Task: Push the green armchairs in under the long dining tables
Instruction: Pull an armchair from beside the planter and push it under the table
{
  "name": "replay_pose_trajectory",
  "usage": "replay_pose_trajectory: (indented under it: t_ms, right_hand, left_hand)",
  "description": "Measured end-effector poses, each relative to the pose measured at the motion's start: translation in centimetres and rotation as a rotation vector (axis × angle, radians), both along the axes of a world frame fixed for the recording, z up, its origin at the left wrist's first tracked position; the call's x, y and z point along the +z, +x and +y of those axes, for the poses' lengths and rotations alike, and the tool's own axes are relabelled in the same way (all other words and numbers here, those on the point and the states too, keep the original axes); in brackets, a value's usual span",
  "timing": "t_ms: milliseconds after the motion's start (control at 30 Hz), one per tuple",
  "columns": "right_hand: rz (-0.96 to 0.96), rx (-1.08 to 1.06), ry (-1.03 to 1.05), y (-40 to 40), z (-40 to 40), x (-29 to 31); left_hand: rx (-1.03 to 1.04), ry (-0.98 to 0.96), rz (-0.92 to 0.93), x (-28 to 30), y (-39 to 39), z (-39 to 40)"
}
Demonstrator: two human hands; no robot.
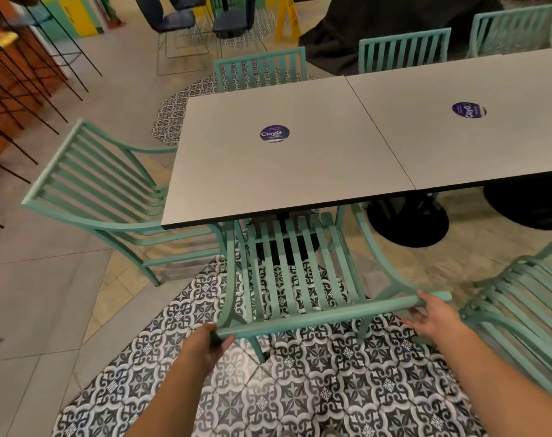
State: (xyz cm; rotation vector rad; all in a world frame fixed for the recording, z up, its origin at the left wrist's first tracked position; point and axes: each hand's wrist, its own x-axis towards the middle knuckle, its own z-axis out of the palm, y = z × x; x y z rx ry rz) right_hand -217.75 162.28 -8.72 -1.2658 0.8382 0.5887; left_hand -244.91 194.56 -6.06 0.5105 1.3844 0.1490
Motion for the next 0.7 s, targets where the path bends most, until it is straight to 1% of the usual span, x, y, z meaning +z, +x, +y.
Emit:
replay_pose_trajectory:
  t_ms: [267, 533, 600, 700]
  right_hand:
    - [0.028, 0.035, -0.106, -0.17, 0.72, 0.1]
    - [0.021, 0.057, -0.196, -0.34, 0.79, -0.02]
    - [0.023, 0.083, -0.214, -0.35, 0.63, -0.05]
    - [0.022, 0.117, -0.228, -0.33, 0.35, 0.22]
  left_hand:
    - [-0.054, 0.032, 0.063, -0.69, 0.0, 0.89]
    - [-0.055, 0.056, 0.062, -0.2, 0.14, 0.41]
    - [-0.103, 0.072, 0.064, -0.18, -0.09, 0.27]
    - [-0.2, 0.11, 0.116, -0.5, -0.46, 0.56]
